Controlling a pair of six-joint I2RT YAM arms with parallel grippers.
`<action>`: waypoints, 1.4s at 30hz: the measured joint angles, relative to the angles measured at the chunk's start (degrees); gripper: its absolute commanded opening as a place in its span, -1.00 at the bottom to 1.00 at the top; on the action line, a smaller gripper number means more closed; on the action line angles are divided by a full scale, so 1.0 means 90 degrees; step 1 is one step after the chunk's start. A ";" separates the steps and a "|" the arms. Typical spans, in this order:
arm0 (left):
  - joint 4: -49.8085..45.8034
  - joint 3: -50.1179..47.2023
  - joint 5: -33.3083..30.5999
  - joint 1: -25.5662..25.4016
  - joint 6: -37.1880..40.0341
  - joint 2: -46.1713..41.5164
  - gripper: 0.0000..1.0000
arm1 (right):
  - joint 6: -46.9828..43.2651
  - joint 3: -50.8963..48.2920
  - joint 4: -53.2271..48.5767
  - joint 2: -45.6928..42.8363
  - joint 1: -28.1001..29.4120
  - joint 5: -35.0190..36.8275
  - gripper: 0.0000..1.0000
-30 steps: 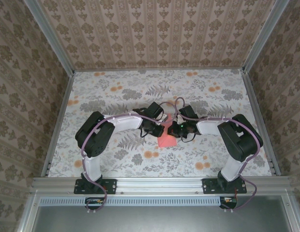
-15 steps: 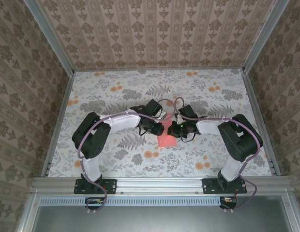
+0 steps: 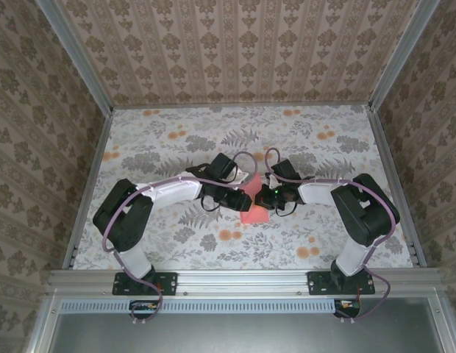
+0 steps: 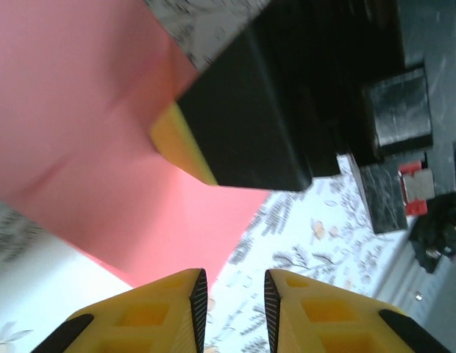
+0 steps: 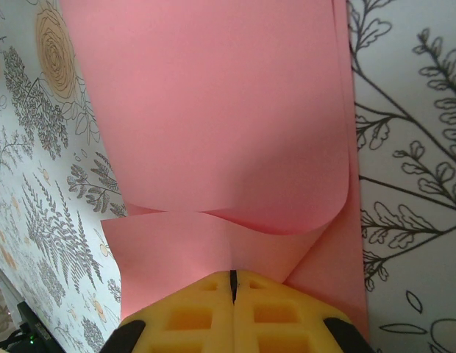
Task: Fold a paper plane with a square sheet of paper (fold left side to right side)
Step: Fold the triangle a second time at the center of the table.
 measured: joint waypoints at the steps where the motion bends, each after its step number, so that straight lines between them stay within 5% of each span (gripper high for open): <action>1: 0.0039 -0.0007 0.0129 -0.0029 -0.0029 0.0041 -0.42 | 0.0000 0.0002 -0.0002 0.0002 0.0000 -0.0002 -1.00; 14: 0.0126 0.0041 0.0559 -0.0168 -0.0119 0.0644 -0.43 | 0.0000 0.0041 -0.0061 0.0024 0.0000 -0.0005 -1.00; 42: -0.0143 0.0061 -0.0328 -0.0170 -0.0046 0.0835 -0.54 | -0.0024 0.0090 -0.0146 0.0039 0.0000 -0.0002 -1.00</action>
